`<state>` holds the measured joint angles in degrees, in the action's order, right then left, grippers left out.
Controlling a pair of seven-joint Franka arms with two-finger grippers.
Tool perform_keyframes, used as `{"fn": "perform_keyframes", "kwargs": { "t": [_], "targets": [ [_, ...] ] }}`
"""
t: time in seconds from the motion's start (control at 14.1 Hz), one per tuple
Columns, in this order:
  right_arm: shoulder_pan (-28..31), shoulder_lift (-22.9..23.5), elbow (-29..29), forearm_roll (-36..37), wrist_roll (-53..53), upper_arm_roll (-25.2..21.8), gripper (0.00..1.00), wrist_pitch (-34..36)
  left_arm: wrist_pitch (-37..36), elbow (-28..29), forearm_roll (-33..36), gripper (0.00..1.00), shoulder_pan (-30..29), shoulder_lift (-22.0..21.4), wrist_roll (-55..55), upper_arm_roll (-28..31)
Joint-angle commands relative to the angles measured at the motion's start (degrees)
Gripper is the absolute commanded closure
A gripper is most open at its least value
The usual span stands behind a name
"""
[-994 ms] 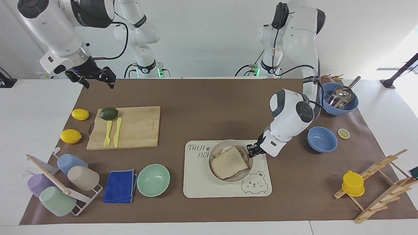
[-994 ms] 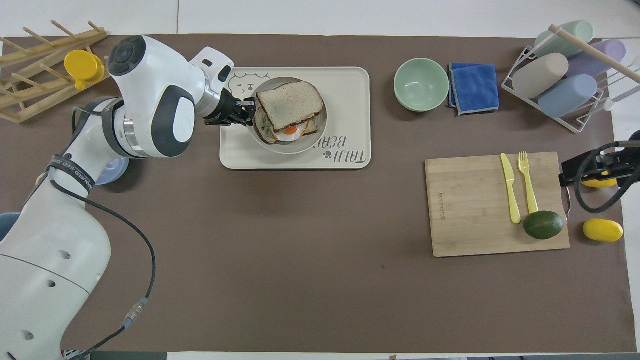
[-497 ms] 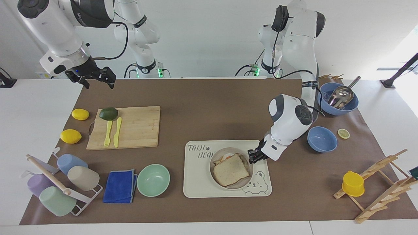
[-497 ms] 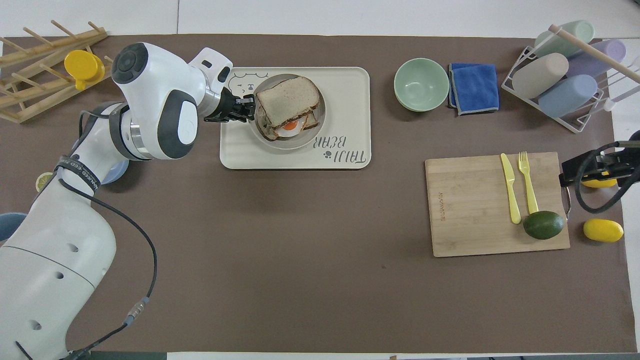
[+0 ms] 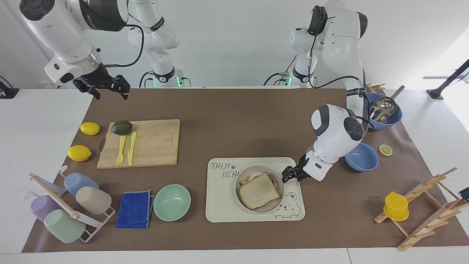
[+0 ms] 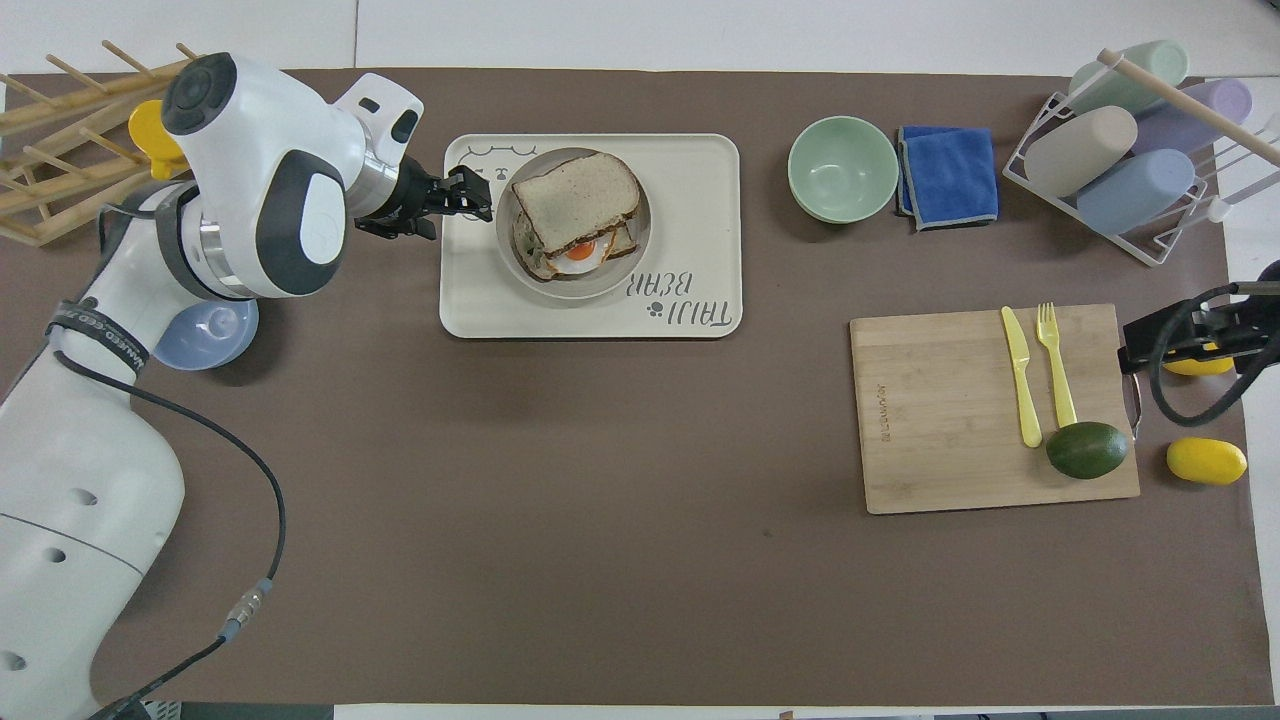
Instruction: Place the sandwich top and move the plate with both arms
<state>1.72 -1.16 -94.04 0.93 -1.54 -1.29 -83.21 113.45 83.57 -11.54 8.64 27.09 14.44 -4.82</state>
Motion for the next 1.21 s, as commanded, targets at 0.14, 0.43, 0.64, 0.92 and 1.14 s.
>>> {"fn": "perform_keyframes", "kwargs": {
  "t": [0.14,0.43,0.64,0.92,1.14],
  "targets": [
    [0.5,-0.5,-0.1,-1.5,-1.2,1.0,0.0,-0.6,-14.1,1.9,10.0,0.0,-2.6,-11.9,-2.1,0.2],
    [0.5,-0.5,-0.1,-1.5,-1.1,1.2,0.0,-2.3,-18.4,9.8,10.1,0.0,-4.5,-24.4,-4.3,0.3],
    [0.4,-0.5,0.0,-1.5,-1.0,1.1,0.0,-3.4,-18.5,19.1,10.1,0.0,-4.4,-32.8,-5.4,0.3],
    [0.4,-0.5,-0.1,-1.5,-1.2,1.2,0.0,-3.5,-14.9,24.0,10.2,0.0,-3.5,-35.2,-5.7,0.3],
    [0.4,-0.5,-0.1,-1.5,-1.2,1.1,0.0,-3.5,-13.1,19.5,10.3,0.0,-3.6,-32.4,-5.2,0.6]
  ]
}}
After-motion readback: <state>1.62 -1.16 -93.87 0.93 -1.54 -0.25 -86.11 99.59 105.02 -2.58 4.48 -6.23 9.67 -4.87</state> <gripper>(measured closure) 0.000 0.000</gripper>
